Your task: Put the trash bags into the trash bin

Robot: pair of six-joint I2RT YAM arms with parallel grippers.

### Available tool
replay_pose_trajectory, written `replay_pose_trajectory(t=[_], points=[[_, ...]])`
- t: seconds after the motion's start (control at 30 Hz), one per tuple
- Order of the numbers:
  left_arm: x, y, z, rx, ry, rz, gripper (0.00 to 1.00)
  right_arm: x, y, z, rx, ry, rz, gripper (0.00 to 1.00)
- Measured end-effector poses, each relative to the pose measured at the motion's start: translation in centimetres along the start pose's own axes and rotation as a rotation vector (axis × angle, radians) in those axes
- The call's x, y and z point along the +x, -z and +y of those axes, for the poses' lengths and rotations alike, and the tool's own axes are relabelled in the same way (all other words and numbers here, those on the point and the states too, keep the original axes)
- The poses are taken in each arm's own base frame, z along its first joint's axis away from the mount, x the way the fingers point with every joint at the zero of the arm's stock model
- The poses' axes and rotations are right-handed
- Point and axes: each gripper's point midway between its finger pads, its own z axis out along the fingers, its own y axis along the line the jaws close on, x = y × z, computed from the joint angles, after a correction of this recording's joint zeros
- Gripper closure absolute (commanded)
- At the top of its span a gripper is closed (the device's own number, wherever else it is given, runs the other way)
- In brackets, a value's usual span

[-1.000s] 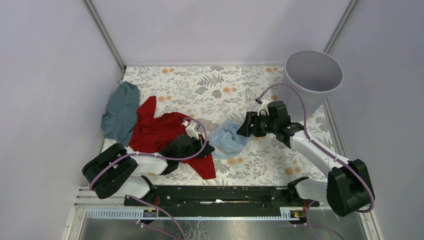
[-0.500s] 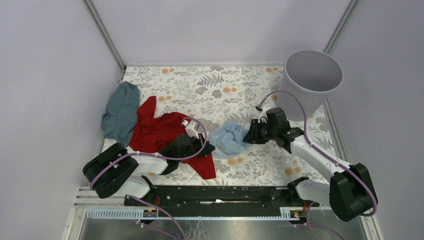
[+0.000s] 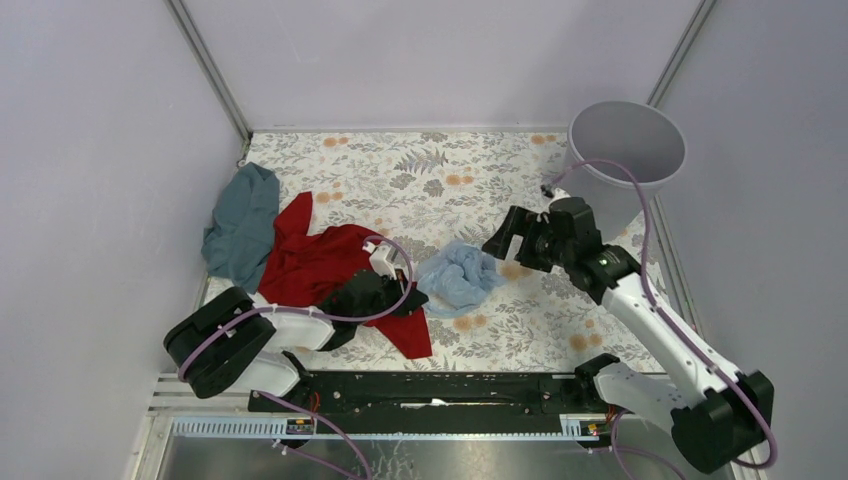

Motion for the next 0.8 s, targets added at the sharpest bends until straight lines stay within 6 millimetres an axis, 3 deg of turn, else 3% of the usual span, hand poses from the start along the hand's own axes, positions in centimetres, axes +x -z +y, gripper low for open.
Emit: replay_pose_trajectory(t=[0.2,0.47,0.63,0.7,0.8], points=[[-0.5,0.4,-0.9,0.012,-0.005,0.011,1.00,-3.2,4.0,4.0,-0.115,-0.104,-0.131,0.00],[-3.6,0.9,-4.1,0.089,-0.009,-0.058,1.00,-6.4,6.1,6.7,-0.123,-0.189,-0.169,0.00],[-4.2,0.6,-4.8,0.077,0.001,-0.040,1.00,-7.4,6.3,5.8,-0.080,-0.123,-0.230,0.00],[-4.5,0.3,-5.1,0.057,0.011,-0.020,1.00,-6.5,5.7,4.7,-0.081,-0.033,-0.243,0.00],[-5.2,-0.1,-5.6,0.031,0.009,0.004,1.00,-3.9,3.9,1.0,-0.012,0.073,-0.233,0.00]])
